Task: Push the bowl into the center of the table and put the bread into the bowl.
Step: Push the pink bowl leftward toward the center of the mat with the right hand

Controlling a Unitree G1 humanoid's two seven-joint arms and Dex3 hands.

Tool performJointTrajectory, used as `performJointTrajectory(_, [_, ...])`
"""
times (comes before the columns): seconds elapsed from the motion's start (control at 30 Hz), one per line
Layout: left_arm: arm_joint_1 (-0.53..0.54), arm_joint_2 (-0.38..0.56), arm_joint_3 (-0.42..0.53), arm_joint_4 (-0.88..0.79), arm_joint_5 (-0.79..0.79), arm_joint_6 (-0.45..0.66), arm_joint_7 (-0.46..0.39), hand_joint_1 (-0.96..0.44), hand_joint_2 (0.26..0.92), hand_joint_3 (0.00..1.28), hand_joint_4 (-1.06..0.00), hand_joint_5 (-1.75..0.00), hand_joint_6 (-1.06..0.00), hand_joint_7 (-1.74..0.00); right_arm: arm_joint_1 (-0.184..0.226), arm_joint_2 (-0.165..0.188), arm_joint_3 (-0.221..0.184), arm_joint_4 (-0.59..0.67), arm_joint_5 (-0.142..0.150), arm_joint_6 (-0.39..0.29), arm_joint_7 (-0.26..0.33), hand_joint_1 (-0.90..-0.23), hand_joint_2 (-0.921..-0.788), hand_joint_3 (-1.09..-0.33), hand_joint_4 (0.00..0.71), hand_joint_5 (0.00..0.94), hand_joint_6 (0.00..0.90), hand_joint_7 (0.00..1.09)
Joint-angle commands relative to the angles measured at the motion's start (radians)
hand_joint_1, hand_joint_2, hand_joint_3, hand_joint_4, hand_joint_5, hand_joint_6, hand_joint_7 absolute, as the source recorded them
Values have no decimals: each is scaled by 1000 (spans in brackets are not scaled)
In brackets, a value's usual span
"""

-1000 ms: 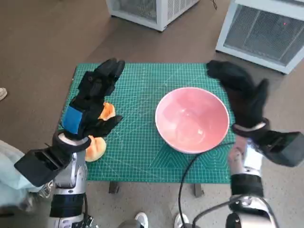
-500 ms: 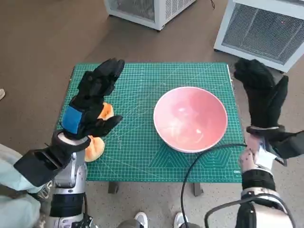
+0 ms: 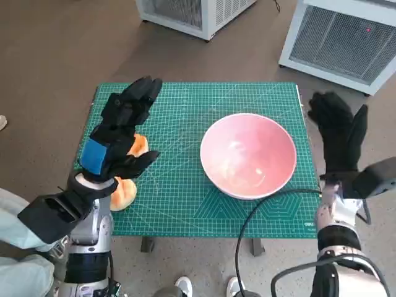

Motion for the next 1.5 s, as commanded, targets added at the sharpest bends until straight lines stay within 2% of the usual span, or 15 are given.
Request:
performJointTrajectory(0.03, [14,7,10,-7,-15,2,-4,-598,921,255,-230,0,-110,-447,31,21,-12,36,-10,70,-36,-605,-921,-881,113,2,-1,520])
performJointTrajectory(0.27, [23,9,13,-23,-18,12,1,-594,921,255,-230,0,-112,-449,30,67,-49,52,17,134,-37,-570,-921,-889,109,0,-1,526])
performJointTrajectory(0.5, [39,11,14,-48,-15,21,10,-587,921,256,-230,0,-114,-451,22,111,-90,64,30,194,-39,-555,-921,-904,116,4,6,532])
performJointTrajectory(0.87, [82,25,22,-119,-16,56,22,-597,921,259,-230,0,-119,-459,-13,178,-142,67,58,269,-42,-541,-921,-921,141,14,16,535])
performJointTrajectory(1.0, [96,34,30,-140,-19,68,23,-604,921,259,-229,0,-117,-463,-32,195,-157,68,65,293,-40,-556,-921,-908,164,23,26,539])
performJointTrajectory(1.17, [119,40,37,-179,-19,89,32,-599,921,257,-226,0,-109,-471,-54,213,-169,69,64,311,-37,-564,-921,-901,161,17,30,539])
performJointTrajectory(1.5, [158,48,51,-243,-5,123,65,-598,921,260,-225,-3,-67,-554,-92,249,-165,72,54,330,-48,-562,-921,-894,152,9,32,532])
